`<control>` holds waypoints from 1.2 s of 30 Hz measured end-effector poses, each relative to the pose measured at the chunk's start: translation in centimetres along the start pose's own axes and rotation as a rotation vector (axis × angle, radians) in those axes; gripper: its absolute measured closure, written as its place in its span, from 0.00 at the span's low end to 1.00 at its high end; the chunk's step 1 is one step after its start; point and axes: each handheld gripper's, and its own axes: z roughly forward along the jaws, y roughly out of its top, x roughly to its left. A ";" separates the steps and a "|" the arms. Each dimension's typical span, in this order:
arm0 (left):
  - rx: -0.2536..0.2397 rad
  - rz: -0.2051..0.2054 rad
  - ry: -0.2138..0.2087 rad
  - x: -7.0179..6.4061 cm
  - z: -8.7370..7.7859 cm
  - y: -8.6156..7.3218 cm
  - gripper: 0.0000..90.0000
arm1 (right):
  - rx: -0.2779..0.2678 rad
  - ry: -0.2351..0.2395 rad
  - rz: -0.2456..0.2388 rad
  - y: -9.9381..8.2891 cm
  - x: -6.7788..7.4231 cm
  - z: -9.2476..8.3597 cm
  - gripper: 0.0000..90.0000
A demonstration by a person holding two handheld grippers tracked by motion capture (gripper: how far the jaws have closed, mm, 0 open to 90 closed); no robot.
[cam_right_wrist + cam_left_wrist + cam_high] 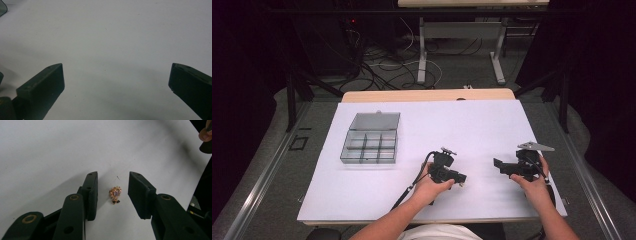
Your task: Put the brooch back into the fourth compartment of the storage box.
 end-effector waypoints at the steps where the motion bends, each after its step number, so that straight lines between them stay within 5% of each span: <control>1: 0.005 -0.006 0.002 -0.1 0.1 0.0 0.68 | -0.006 -0.006 0.002 0.0 0.0 0.1 0.00; 16: 0.030 0.008 0.019 -0.6 1.1 -0.1 0.75 | 0.001 0.005 0.001 0.0 0.0 0.1 0.00; 36: 0.040 0.071 0.113 -1.9 1.6 0.0 0.83 | 0.005 0.006 -0.003 0.0 -0.1 0.2 0.00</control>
